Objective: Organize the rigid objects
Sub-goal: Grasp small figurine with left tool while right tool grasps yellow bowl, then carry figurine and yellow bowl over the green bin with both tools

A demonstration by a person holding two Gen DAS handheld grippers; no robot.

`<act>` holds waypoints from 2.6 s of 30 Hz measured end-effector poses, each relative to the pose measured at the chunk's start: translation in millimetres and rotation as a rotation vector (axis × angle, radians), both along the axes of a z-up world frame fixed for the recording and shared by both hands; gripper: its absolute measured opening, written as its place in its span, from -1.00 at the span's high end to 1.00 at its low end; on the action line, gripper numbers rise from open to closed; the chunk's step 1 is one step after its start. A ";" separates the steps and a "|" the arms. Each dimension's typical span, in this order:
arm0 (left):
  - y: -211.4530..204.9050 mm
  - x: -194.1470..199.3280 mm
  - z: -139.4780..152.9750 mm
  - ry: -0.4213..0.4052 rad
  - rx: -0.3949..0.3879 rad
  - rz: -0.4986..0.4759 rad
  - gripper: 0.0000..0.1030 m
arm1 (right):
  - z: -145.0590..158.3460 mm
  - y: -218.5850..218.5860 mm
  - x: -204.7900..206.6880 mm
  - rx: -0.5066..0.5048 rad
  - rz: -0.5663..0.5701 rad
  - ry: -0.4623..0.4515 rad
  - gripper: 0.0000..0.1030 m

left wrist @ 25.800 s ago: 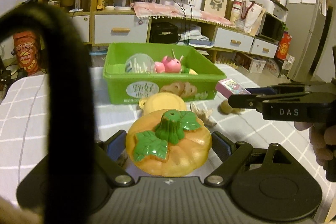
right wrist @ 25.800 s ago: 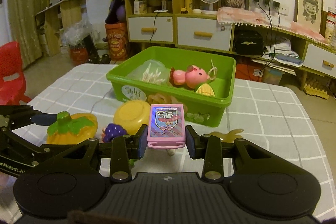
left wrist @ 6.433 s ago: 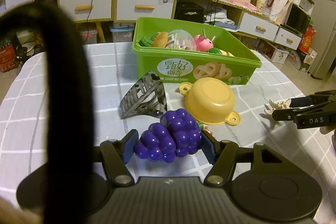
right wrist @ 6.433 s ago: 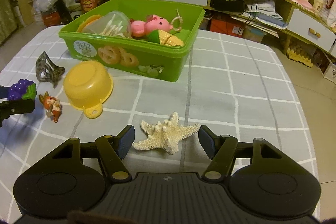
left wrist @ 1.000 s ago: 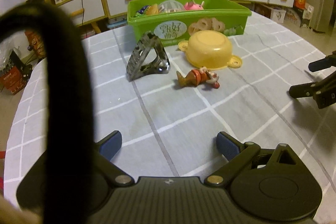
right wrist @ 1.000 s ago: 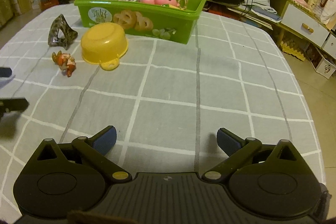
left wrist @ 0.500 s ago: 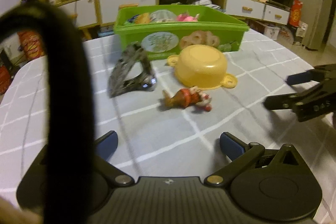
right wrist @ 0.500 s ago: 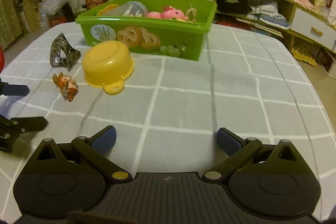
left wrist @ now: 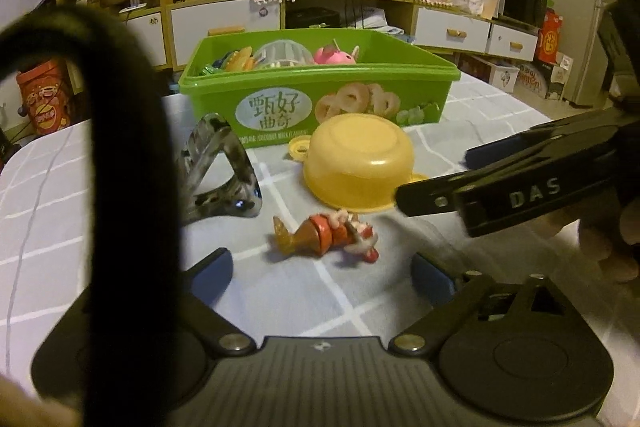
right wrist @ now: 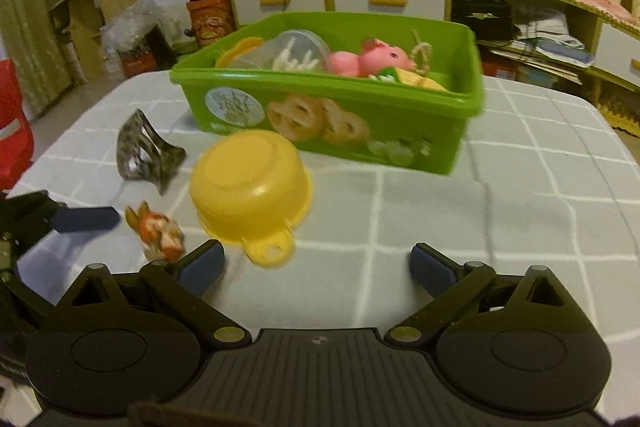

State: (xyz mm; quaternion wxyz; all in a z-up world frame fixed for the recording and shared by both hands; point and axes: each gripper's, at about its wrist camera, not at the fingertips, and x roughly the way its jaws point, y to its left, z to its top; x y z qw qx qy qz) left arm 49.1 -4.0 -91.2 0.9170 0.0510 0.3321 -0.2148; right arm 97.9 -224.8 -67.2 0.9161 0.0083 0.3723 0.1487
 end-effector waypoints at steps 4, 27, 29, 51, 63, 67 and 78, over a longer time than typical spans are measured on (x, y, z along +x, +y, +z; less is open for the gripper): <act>-1.4 4.8 1.7 -0.008 -0.007 0.003 -0.06 | 1.6 11.3 8.3 0.017 0.030 -0.005 -0.86; -1.8 13.2 8.3 0.024 -0.025 -0.001 0.44 | 20.9 31.3 31.8 0.041 0.052 -0.085 -0.56; 1.1 12.2 10.4 0.021 -0.027 0.004 0.44 | 26.6 23.9 30.9 0.053 0.034 -0.093 -0.55; 17.8 10.7 53.8 -0.047 -0.107 0.071 0.44 | 72.8 -36.0 18.5 0.165 -0.129 -0.163 -0.54; 16.6 31.6 80.1 -0.082 -0.164 0.126 0.44 | 74.9 -45.5 29.5 0.179 -0.206 -0.177 -0.54; 12.8 42.2 86.6 -0.090 -0.158 0.139 0.44 | 76.9 -48.1 31.4 0.194 -0.217 -0.186 -0.54; -5.3 90.4 81.6 -0.080 -0.137 0.176 0.44 | 77.4 -60.6 48.4 0.225 -0.275 -0.198 -0.54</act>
